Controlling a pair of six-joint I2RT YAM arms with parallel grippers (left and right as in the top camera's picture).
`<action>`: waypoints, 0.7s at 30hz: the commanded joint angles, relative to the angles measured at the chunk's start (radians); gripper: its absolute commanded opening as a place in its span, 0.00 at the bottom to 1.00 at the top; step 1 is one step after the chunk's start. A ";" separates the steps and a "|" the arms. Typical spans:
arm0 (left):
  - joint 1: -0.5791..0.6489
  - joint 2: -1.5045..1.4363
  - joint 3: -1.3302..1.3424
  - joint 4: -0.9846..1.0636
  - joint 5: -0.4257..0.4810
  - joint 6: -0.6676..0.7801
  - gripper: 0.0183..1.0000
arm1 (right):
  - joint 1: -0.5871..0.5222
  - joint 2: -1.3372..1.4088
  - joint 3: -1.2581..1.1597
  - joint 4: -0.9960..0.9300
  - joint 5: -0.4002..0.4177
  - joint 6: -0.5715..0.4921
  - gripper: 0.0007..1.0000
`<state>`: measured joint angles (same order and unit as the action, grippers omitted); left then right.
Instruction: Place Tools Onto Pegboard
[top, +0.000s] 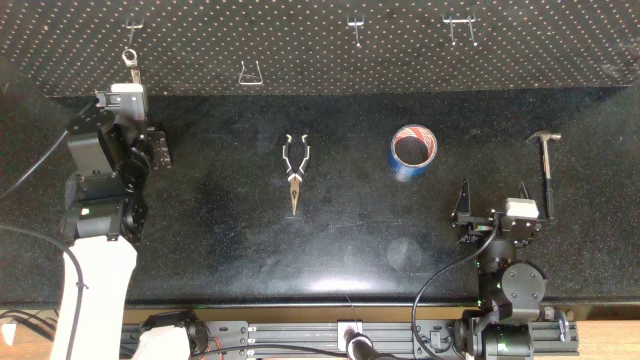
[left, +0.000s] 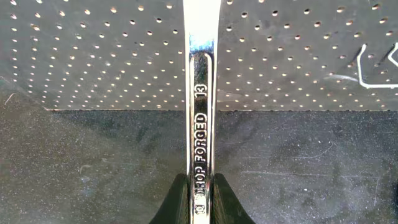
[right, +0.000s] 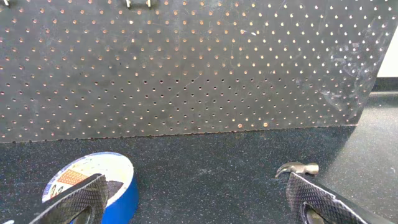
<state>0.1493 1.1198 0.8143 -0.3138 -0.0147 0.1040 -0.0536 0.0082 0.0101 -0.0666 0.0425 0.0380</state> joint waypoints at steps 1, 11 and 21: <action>0.002 -0.008 0.035 0.026 -0.091 -0.027 0.01 | -0.005 -0.007 -0.006 -0.002 -0.009 -0.017 0.94; 0.000 0.047 0.035 0.068 -0.105 -0.045 0.01 | -0.005 -0.007 -0.006 -0.002 -0.009 -0.017 0.94; 0.000 0.075 0.035 0.086 -0.024 -0.044 0.01 | -0.005 -0.007 -0.006 -0.002 -0.009 -0.017 0.94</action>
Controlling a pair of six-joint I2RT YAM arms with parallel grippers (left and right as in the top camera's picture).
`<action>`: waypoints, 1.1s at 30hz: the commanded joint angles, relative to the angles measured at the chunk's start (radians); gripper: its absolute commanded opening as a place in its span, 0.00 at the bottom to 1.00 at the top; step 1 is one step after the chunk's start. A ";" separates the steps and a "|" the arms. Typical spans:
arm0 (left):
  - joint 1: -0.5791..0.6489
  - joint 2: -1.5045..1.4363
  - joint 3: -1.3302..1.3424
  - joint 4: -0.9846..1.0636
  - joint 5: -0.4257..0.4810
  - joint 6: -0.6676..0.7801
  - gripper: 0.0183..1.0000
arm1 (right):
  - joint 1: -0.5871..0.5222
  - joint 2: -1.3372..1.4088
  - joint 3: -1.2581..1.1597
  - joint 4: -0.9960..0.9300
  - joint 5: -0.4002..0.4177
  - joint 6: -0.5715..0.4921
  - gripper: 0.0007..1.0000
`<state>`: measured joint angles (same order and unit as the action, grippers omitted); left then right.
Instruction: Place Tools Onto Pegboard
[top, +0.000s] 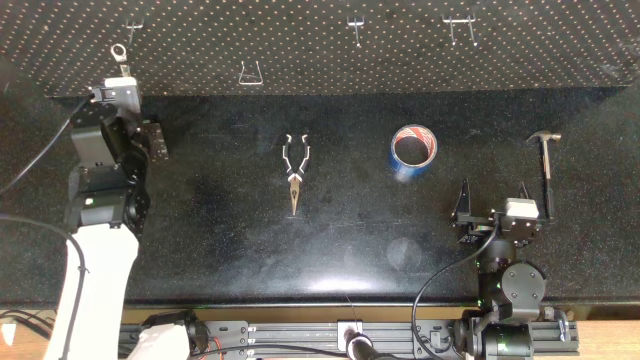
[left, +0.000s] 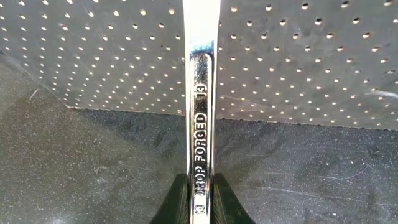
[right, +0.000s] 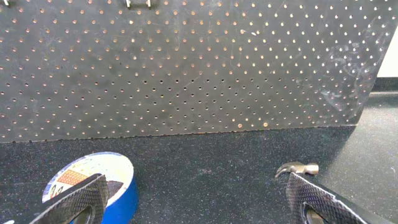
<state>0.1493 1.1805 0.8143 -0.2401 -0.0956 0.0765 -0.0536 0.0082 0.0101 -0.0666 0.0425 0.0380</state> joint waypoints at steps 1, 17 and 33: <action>0.000 0.016 0.035 0.013 0.058 -0.017 0.01 | -0.005 -0.007 -0.006 -0.002 -0.009 -0.017 0.94; 0.000 0.046 0.035 0.047 0.055 -0.017 0.01 | -0.005 -0.007 -0.006 -0.002 -0.009 -0.017 0.94; 0.000 0.088 0.035 0.099 0.055 -0.017 0.01 | -0.005 -0.007 -0.006 -0.002 -0.009 -0.017 0.94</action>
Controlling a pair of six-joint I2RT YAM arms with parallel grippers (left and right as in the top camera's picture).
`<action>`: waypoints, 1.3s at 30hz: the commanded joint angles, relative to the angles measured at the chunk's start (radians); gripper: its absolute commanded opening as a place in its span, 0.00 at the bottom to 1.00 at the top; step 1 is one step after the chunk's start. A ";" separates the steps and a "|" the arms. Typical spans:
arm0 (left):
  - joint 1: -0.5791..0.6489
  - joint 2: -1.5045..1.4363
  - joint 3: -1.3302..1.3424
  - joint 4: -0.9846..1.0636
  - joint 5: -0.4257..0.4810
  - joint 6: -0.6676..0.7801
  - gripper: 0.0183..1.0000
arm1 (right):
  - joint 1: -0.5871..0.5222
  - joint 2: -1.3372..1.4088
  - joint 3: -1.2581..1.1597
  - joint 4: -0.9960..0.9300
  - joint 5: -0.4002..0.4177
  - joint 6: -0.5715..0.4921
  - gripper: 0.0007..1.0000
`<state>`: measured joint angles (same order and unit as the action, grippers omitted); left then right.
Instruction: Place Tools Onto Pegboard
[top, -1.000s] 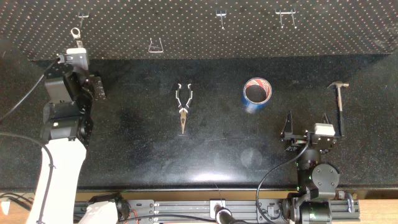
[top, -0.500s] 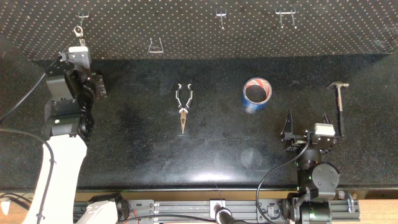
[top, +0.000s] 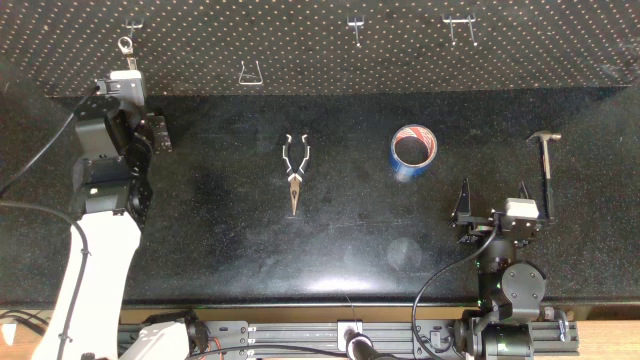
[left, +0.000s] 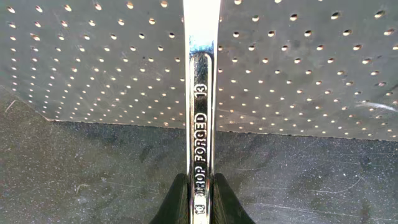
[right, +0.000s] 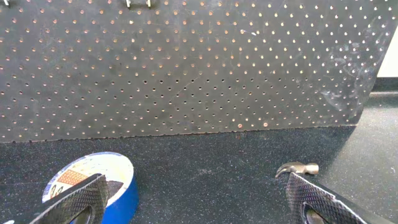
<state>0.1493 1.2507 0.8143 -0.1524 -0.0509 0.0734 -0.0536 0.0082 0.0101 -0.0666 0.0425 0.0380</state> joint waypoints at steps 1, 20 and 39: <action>0.000 0.018 0.035 0.011 0.011 -0.014 0.01 | -0.005 -0.007 -0.006 -0.002 -0.009 -0.017 0.94; -0.007 0.062 0.038 0.083 0.029 -0.010 0.01 | -0.005 -0.007 -0.006 -0.002 -0.009 -0.017 0.94; -0.032 0.078 0.038 0.101 -0.028 -0.011 0.01 | -0.005 -0.007 -0.006 -0.002 -0.009 -0.017 0.94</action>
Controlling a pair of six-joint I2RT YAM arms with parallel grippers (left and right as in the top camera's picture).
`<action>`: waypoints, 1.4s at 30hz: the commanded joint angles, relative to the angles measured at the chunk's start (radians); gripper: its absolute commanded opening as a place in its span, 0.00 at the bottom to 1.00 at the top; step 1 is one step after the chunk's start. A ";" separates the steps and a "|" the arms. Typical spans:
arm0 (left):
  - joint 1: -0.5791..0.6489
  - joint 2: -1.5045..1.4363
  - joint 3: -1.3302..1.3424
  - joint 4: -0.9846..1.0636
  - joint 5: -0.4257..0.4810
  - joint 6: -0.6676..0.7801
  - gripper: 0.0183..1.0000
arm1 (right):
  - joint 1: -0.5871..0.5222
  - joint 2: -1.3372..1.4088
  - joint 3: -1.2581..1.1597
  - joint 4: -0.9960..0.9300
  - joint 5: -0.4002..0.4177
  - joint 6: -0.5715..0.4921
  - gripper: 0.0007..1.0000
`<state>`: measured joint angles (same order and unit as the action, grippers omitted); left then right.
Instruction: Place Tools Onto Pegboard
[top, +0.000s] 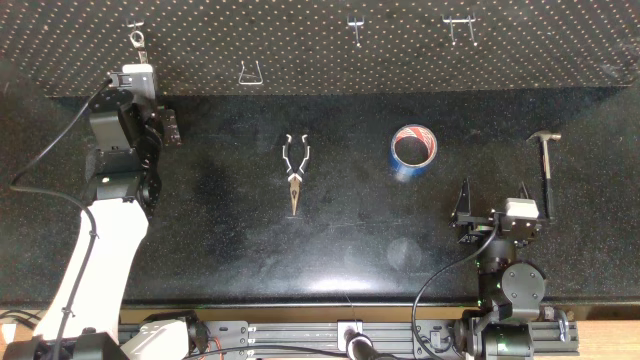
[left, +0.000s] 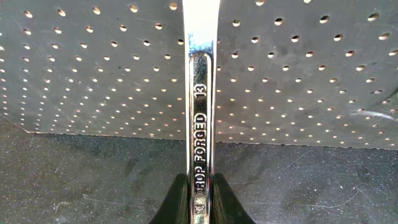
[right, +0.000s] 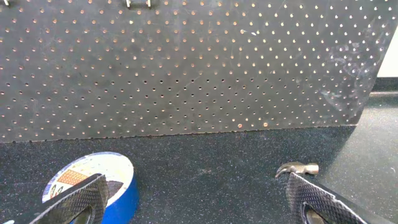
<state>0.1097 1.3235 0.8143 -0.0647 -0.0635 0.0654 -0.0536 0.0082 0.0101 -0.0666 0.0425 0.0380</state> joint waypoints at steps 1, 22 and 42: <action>0.011 0.005 0.038 0.013 -0.016 -0.003 0.01 | -0.005 -0.007 -0.006 -0.002 -0.009 -0.017 0.94; 0.040 0.007 0.038 0.021 0.023 -0.009 0.28 | -0.005 -0.007 -0.006 -0.002 -0.009 -0.017 0.94; 0.040 -0.027 0.038 -0.036 0.181 -0.018 0.92 | -0.005 -0.007 -0.006 -0.002 -0.009 -0.017 0.94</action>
<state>0.1478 1.3239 0.8268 -0.0586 0.0109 0.0551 -0.0536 0.0082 0.0101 -0.0666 0.0429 0.0383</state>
